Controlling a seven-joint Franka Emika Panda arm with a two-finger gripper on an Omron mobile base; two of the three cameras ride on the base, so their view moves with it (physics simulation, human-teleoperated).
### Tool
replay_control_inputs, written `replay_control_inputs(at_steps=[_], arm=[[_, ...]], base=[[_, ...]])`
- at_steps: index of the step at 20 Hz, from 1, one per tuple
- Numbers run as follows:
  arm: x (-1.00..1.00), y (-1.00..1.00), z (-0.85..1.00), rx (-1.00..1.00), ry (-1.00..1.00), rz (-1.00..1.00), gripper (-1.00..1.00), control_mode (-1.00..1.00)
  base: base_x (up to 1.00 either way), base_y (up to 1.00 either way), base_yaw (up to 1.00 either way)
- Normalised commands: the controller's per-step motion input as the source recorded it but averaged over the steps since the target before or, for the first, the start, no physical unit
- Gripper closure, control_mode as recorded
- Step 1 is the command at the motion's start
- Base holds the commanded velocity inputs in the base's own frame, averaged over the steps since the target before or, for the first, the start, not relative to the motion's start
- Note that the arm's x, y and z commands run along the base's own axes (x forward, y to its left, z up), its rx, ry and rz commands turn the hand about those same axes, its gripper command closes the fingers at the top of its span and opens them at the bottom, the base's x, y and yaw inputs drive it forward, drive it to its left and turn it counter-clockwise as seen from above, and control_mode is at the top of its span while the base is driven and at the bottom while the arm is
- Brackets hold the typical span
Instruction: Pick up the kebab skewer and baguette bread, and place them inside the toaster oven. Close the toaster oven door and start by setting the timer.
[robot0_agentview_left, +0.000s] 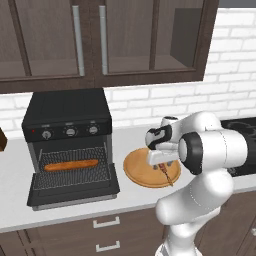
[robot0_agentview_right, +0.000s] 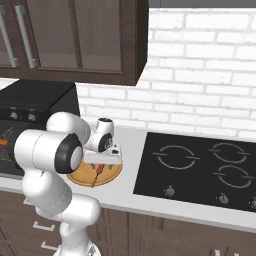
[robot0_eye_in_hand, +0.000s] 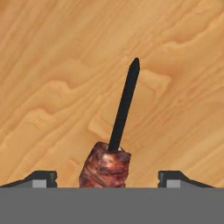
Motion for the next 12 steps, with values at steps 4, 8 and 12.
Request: replay_control_inputs(at_steps=[4, 8, 12], arm=[[0.0, 0.0, -0.24, 0.0, 0.0, -0.04, 1.0, -1.0], [0.0, 0.0, -0.06, 0.0, 0.0, -0.02, 1.0, -1.0], [0.0, 0.03, -0.06, 0.0, 0.05, -0.03, 1.0, -1.0]], base=[[0.0, 0.0, 0.0], [0.0, 0.0, 0.0], [0.0, 0.0, 0.0]])
